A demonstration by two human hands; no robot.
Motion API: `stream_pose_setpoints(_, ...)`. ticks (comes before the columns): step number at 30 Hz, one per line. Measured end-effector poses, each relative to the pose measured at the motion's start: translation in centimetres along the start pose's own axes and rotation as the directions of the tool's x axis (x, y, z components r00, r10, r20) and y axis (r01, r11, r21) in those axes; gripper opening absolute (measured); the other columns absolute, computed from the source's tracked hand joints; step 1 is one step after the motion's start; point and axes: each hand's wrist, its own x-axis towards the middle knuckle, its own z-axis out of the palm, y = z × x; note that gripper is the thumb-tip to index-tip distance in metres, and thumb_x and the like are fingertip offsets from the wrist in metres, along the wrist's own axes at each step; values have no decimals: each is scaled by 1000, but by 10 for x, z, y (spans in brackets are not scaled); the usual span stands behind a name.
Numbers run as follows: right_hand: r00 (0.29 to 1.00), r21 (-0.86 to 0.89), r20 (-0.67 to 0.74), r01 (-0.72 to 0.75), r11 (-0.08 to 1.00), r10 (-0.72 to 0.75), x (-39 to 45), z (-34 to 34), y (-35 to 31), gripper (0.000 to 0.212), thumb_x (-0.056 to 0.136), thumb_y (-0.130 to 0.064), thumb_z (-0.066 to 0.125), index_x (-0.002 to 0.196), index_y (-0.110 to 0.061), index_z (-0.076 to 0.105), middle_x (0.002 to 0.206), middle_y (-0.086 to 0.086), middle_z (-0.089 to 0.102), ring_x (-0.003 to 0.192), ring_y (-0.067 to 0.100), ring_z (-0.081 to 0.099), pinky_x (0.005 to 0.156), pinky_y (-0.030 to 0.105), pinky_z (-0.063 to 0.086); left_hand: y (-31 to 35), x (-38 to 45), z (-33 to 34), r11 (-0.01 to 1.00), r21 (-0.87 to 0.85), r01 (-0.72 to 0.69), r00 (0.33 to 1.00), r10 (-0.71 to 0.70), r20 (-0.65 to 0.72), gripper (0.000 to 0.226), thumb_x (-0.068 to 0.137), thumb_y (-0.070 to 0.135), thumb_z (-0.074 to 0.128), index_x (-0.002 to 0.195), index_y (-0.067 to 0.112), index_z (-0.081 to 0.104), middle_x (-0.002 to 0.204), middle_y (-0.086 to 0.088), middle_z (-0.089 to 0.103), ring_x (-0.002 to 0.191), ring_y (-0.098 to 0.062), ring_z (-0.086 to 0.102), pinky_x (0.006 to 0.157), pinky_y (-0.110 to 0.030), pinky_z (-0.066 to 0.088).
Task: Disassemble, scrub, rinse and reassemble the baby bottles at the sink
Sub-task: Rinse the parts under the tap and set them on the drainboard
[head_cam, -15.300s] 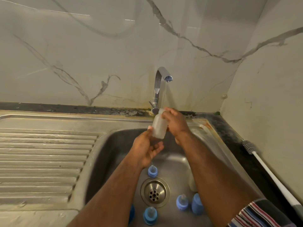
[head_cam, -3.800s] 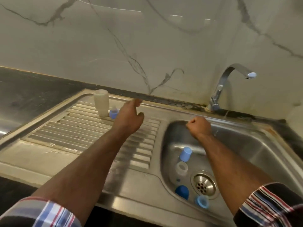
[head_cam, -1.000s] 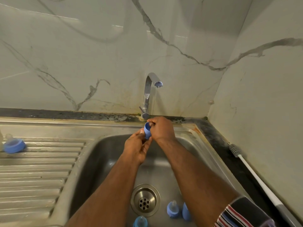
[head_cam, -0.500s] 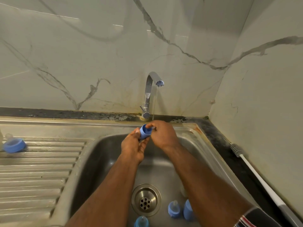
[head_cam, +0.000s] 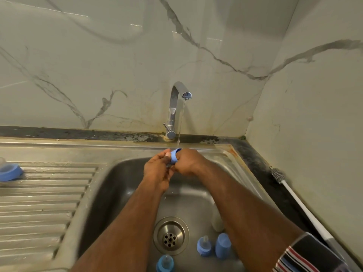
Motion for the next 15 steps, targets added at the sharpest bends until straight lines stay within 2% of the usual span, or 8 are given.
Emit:
stream_pose_setpoints(2, 995, 340, -98, 43, 939, -10, -2, 7, 4, 42, 90, -2, 60, 130, -16, 65, 116, 15, 68, 102, 33, 66, 88, 42, 59, 5, 2, -2, 995, -91, -30, 999, 26, -38, 18, 99, 4, 61, 112, 11, 70, 112, -16, 72, 98, -27, 72, 74, -33, 63)
stream_pose_setpoints(4, 976, 525, -217, 105, 844, 14, -4, 12, 6, 41, 89, -2, 60, 123, -20, 72, 117, 11, 70, 97, 28, 67, 86, 41, 60, 9, 6, -8, 987, -156, -45, 996, 32, -86, 22, 99, 3, 60, 118, 9, 69, 114, -19, 70, 96, -29, 73, 73, -34, 64)
stream_pose_setpoints(6, 955, 405, -289, 187, 895, -69, -4, 14, 9, 46, 93, -4, 57, 131, -27, 67, 129, 10, 66, 102, 26, 64, 93, 35, 53, 8, 9, -14, 982, -188, -27, 995, 8, -104, 21, 99, 2, 59, 117, 8, 69, 116, -21, 68, 97, -33, 73, 72, -36, 64)
stream_pose_setpoints(8, 949, 181, -281, 199, 963, -143, -5, 17, 10, 55, 96, -10, 56, 146, -32, 49, 142, 10, 57, 120, 29, 58, 105, 38, 46, 5, 8, -14, 981, -195, 1, 997, -17, -80, 19, 99, 1, 59, 115, 5, 68, 117, -22, 67, 92, -33, 74, 72, -36, 64)
stream_pose_setpoints(10, 946, 156, -303, 172, 973, -119, 0, 19, 12, 58, 96, -18, 58, 151, -26, 42, 146, 9, 53, 128, 29, 53, 109, 39, 42, 3, 6, -10, 983, -181, 7, 998, -18, -61, 22, 99, 1, 60, 119, 3, 67, 115, -21, 67, 83, -30, 75, 80, -36, 62)
stream_pose_setpoints(11, 944, 201, -310, 182, 963, -114, 3, 19, 14, 55, 96, -22, 61, 148, -22, 46, 143, 8, 56, 125, 27, 55, 106, 37, 44, 3, 7, -9, 987, -158, 4, 999, -12, -49, 25, 99, 0, 59, 123, 3, 66, 115, -20, 67, 84, -29, 74, 86, -38, 61)
stream_pose_setpoints(13, 939, 365, -335, 202, 909, -74, 5, 21, 16, 36, 92, -31, 68, 125, -16, 67, 118, 4, 69, 101, 21, 63, 87, 32, 49, 3, 5, -7, 994, -104, 23, 1000, -21, 19, 29, 101, -2, 54, 128, 4, 63, 116, -20, 69, 95, -28, 71, 93, -40, 58)
stream_pose_setpoints(15, 861, 428, -508, 234, 873, 18, 6, 22, 23, 16, 87, -28, 73, 88, -13, 74, 87, 4, 69, 75, 17, 59, 69, 26, 44, 3, 2, -5, 997, -40, 69, 993, -65, 99, 30, 102, -1, 51, 128, 6, 63, 117, -20, 69, 100, -29, 70, 90, -40, 58)
